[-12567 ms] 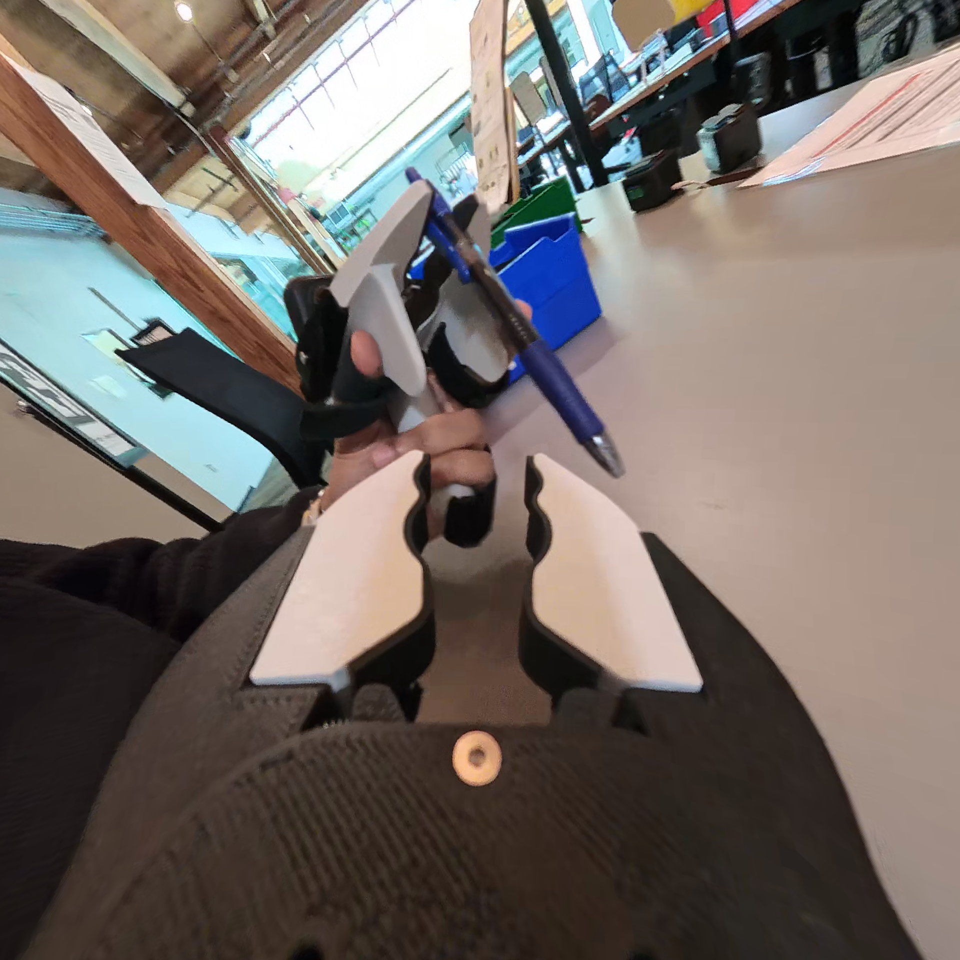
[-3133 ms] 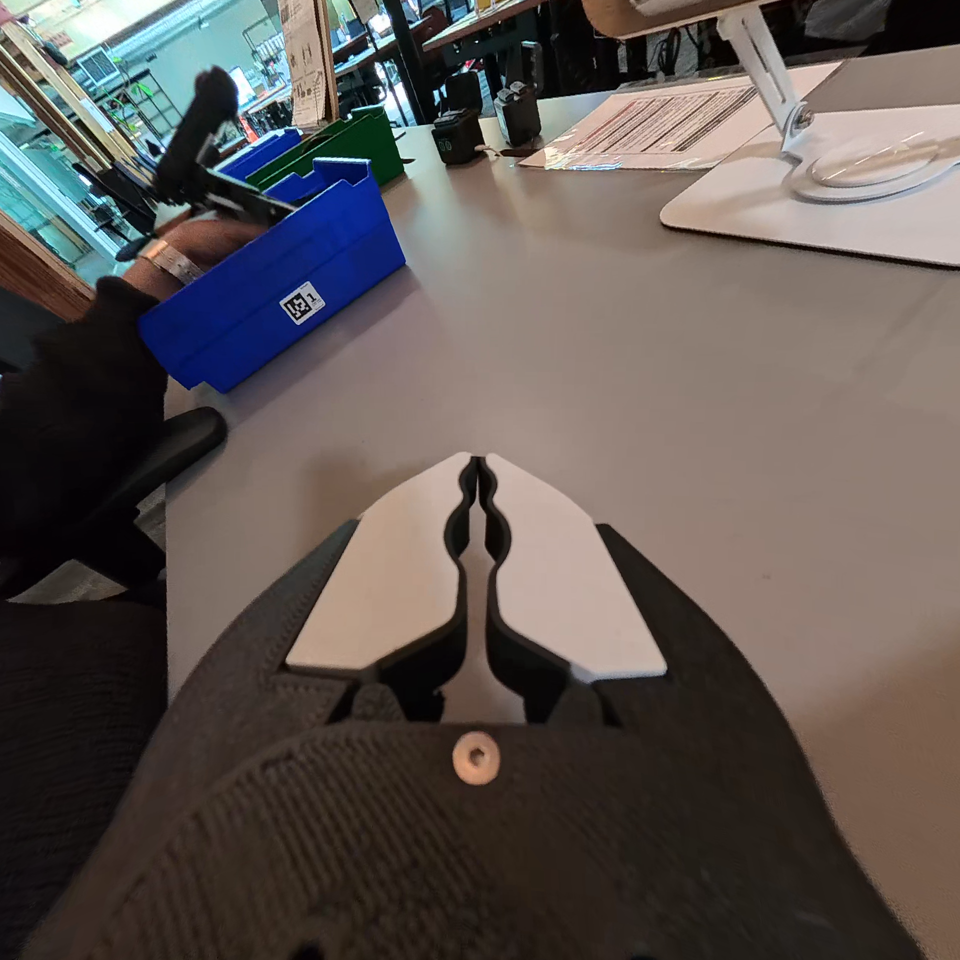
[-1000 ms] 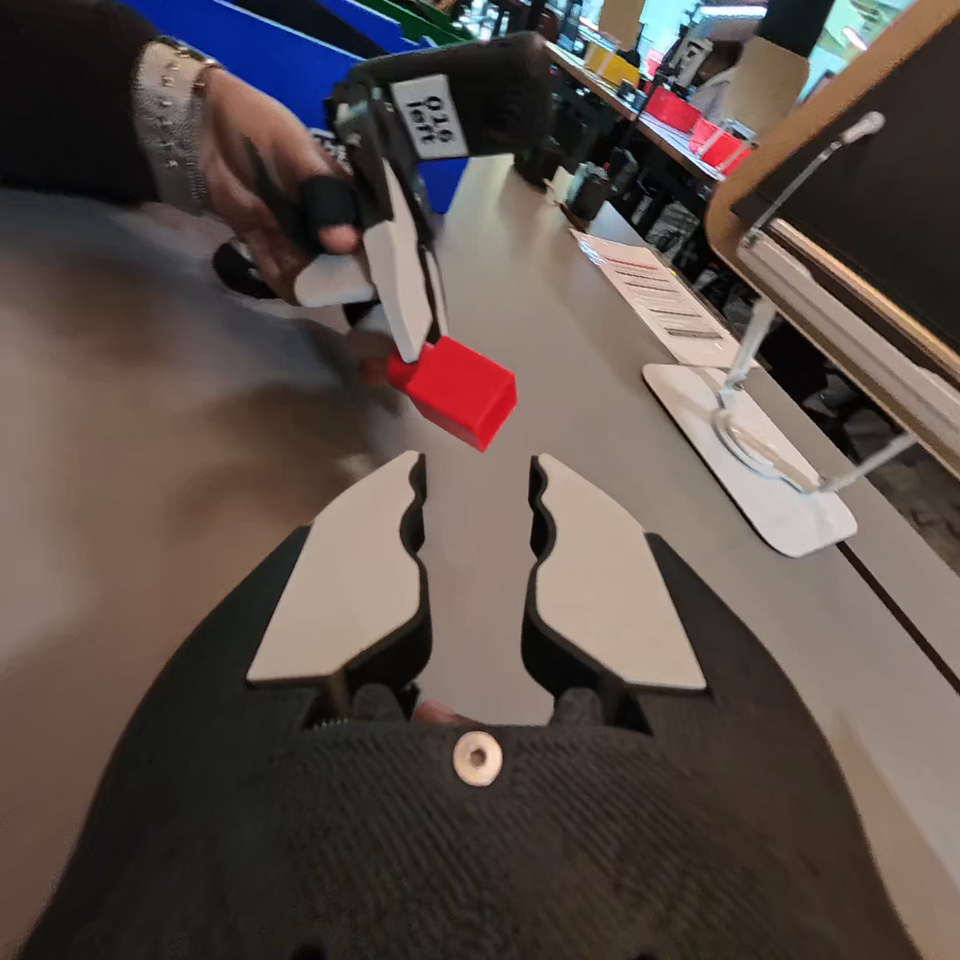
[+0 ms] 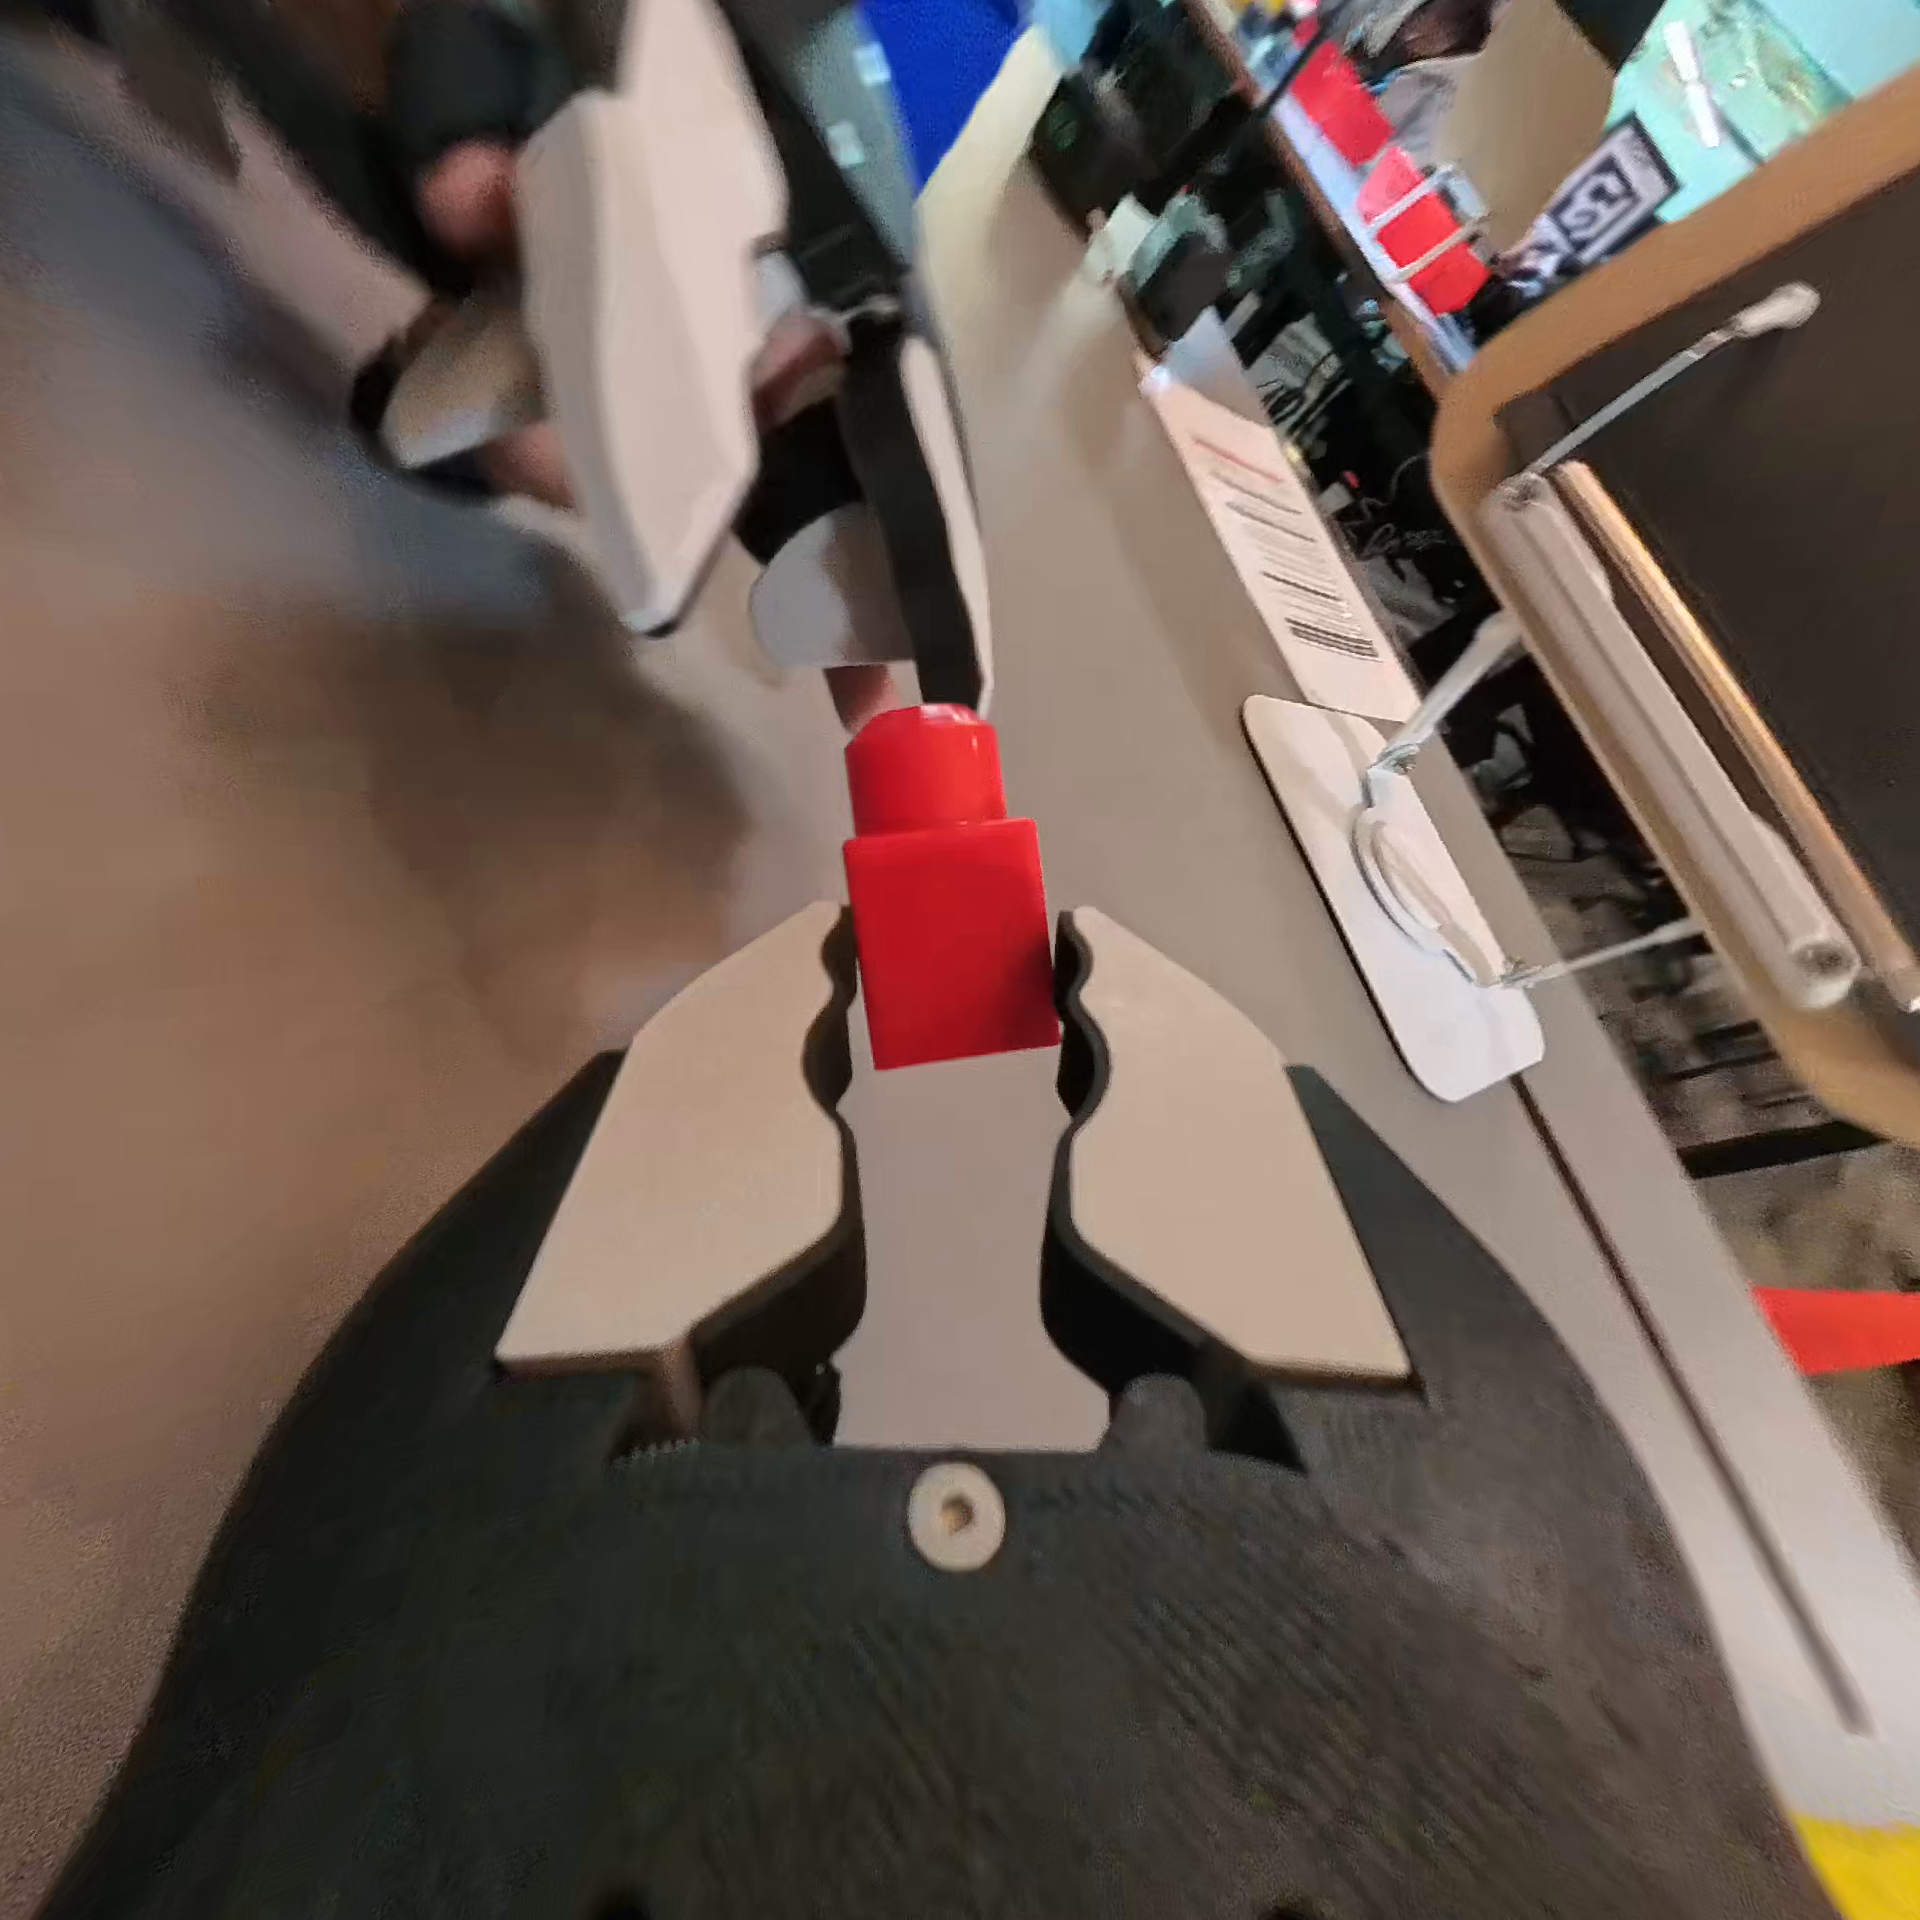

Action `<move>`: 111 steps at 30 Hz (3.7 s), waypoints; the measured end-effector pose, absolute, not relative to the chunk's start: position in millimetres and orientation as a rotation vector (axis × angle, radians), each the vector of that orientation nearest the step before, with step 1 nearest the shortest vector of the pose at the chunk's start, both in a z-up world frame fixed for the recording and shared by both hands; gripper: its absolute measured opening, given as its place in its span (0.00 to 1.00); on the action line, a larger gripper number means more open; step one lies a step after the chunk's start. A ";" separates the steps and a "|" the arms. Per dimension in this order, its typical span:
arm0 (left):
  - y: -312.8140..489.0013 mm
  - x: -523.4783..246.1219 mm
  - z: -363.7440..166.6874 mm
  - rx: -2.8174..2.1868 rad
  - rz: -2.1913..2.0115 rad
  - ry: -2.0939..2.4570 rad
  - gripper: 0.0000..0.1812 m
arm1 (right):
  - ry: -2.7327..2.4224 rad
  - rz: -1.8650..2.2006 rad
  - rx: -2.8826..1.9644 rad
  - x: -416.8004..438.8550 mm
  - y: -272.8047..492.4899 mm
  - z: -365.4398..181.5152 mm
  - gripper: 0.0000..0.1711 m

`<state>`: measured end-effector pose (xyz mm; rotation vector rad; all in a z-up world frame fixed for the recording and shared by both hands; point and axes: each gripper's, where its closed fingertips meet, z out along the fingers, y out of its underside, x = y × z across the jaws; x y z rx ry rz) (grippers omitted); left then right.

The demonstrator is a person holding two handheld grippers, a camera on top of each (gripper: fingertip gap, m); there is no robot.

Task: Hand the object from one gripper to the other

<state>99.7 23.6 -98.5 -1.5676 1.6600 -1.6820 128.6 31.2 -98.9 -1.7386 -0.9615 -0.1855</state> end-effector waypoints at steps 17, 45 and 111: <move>59.8 81.3 -19.7 -1.343 -1.869 0.591 0.41 | -0.008 0.783 -1.216 151.0 11.0 45.4 0.21; 59.0 88.8 -33.8 -1.484 -1.960 0.780 0.35 | -0.042 0.934 -1.415 125.1 33.0 -14.4 0.21; 16.2 94.2 -42.3 -1.388 -1.961 1.104 0.30 | -0.014 1.139 -1.411 90.0 34.9 -22.5 0.21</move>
